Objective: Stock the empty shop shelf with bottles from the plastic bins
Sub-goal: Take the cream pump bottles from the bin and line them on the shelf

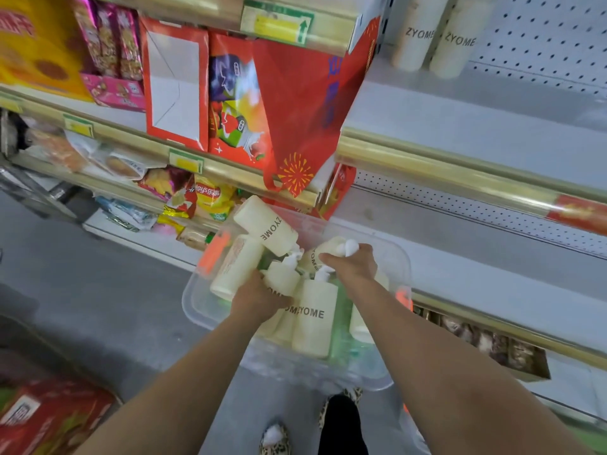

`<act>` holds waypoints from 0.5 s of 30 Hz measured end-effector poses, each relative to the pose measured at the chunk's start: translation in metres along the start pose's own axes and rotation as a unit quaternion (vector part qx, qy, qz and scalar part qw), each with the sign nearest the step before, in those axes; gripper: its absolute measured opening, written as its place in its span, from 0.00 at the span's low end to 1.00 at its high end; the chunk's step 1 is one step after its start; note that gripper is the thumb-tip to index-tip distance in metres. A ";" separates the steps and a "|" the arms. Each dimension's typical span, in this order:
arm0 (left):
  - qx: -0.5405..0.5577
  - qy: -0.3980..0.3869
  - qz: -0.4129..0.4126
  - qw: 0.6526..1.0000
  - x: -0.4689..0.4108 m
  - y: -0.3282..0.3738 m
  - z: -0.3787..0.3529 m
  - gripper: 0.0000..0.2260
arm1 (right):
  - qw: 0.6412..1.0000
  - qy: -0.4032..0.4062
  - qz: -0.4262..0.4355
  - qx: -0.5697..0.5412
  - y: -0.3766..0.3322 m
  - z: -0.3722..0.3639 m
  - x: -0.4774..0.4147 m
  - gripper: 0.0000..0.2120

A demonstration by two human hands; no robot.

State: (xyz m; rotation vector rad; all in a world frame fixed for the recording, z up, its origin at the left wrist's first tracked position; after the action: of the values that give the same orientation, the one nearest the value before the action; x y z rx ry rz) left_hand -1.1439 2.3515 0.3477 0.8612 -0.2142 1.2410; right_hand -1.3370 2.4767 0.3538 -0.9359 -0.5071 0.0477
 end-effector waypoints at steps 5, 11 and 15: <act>0.172 -0.091 0.030 0.980 0.006 -0.007 0.007 0.35 | 0.999 0.027 0.035 -0.026 -0.003 0.016 0.006 0.34; 0.324 -0.192 -0.008 0.927 0.031 0.013 0.022 0.27 | 0.981 -0.005 0.097 -0.168 -0.023 0.059 0.018 0.31; 0.422 -0.239 -0.040 0.874 0.056 0.046 0.028 0.31 | 0.932 -0.059 0.069 -0.352 -0.048 0.092 0.033 0.23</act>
State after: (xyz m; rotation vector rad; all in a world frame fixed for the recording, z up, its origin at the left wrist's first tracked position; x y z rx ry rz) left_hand -1.1566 2.3764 0.4202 1.9242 -0.0125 1.0053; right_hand -1.3567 2.5262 0.4493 -1.6818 -0.5803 0.0499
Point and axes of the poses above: each hand's wrist, its own x-axis away from the middle knuckle, its own z-axis out of the back of the hand, y = z × x, the point moved 5 cm from there along -x, towards the middle knuckle, and after that the axes turned 6 degrees about z, right-handed, at the moved point
